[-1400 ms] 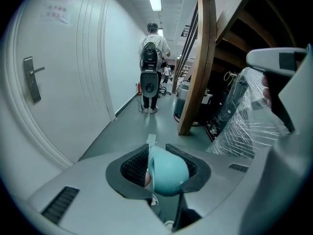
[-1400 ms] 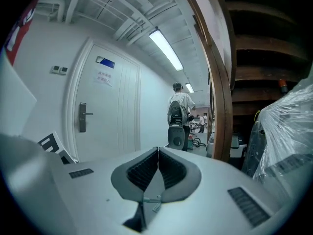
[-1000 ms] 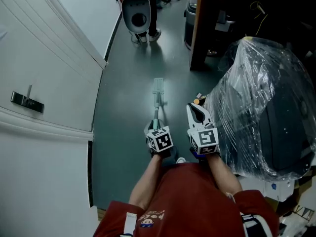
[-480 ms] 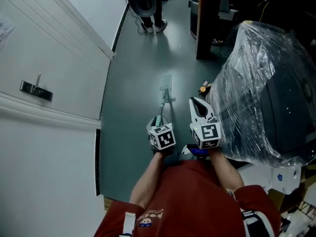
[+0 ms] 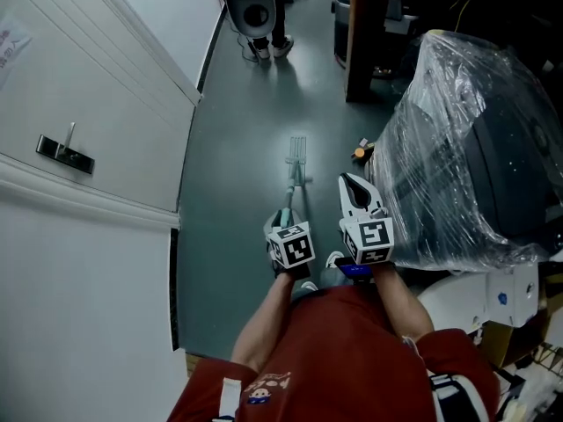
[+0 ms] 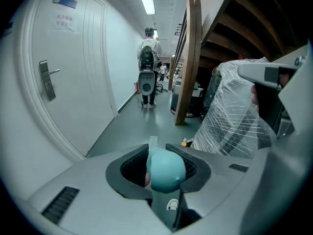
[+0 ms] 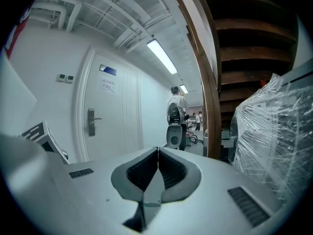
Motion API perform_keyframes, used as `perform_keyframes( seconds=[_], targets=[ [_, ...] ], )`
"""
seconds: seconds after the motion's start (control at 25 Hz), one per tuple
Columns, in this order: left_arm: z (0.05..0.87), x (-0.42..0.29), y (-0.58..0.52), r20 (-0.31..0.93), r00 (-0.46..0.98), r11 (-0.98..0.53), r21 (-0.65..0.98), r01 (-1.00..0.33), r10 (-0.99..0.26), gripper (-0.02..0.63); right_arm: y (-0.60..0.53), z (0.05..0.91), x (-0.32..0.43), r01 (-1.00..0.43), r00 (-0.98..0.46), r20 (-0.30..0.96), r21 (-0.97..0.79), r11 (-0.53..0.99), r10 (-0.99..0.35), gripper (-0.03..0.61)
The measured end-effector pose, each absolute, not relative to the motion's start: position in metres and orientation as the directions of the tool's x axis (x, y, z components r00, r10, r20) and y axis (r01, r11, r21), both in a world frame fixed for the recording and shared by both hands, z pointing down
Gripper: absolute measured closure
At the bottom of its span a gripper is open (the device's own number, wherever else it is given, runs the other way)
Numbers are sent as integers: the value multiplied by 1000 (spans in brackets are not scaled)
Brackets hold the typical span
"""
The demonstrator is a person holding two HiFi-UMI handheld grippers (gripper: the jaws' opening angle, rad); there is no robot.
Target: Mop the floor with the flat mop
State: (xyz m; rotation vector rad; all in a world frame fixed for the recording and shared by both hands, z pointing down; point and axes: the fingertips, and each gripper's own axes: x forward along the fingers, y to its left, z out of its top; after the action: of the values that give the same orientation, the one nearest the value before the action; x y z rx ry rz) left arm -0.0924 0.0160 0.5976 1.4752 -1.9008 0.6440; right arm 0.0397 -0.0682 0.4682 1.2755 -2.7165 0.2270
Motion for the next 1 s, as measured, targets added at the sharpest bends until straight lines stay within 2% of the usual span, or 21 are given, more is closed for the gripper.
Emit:
perform_keyframes(
  seconds=[0.6, 1.0],
  targets=[
    [600, -101, 109, 734, -133, 231, 34, -972, -666, 492, 33, 458, 24, -781, -615, 202, -19, 624, -763, 560],
    [604, -97, 162, 742, -126, 242, 50, -969, -658, 492, 88, 472, 24, -773, -623, 239, -47, 632, -745, 560]
  ],
)
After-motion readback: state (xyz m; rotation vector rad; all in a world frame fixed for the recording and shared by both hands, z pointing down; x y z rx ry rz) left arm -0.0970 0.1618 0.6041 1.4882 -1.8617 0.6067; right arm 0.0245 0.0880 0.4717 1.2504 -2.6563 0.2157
